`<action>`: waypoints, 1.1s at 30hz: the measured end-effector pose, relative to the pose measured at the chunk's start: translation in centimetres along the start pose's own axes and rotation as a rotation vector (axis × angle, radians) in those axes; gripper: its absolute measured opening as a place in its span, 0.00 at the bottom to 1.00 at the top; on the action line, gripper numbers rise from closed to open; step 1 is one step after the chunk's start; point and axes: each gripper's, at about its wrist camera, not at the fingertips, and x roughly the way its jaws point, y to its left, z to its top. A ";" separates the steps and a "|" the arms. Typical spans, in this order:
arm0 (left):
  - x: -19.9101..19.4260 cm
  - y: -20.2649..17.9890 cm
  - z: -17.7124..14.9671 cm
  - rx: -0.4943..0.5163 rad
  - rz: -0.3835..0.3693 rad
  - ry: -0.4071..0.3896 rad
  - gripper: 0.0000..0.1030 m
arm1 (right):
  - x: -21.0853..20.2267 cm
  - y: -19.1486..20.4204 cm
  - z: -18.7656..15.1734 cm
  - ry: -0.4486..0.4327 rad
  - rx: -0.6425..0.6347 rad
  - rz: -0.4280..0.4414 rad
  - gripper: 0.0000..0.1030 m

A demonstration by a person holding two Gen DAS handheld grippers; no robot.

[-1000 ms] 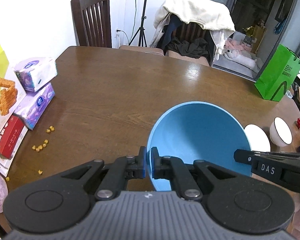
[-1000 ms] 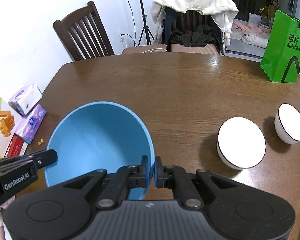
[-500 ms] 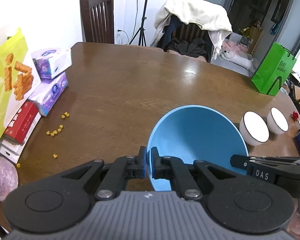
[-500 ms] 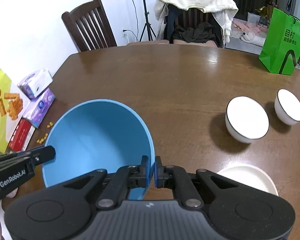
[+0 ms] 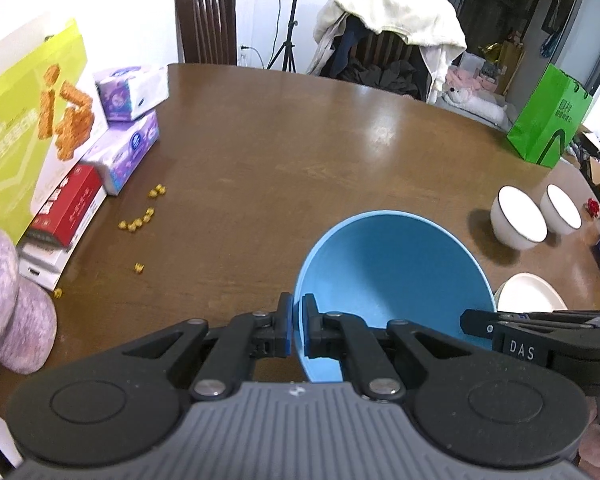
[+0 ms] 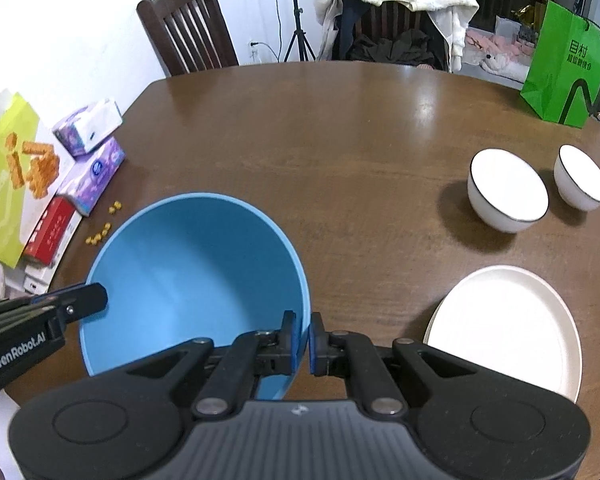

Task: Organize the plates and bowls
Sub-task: 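Lower the blue bowl onto the table beside the plates and open both grippers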

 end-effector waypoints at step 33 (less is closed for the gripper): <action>3.2 4.5 -5.4 -0.053 0.049 0.140 0.05 | 4.5 4.4 -4.4 0.126 -0.100 -0.001 0.06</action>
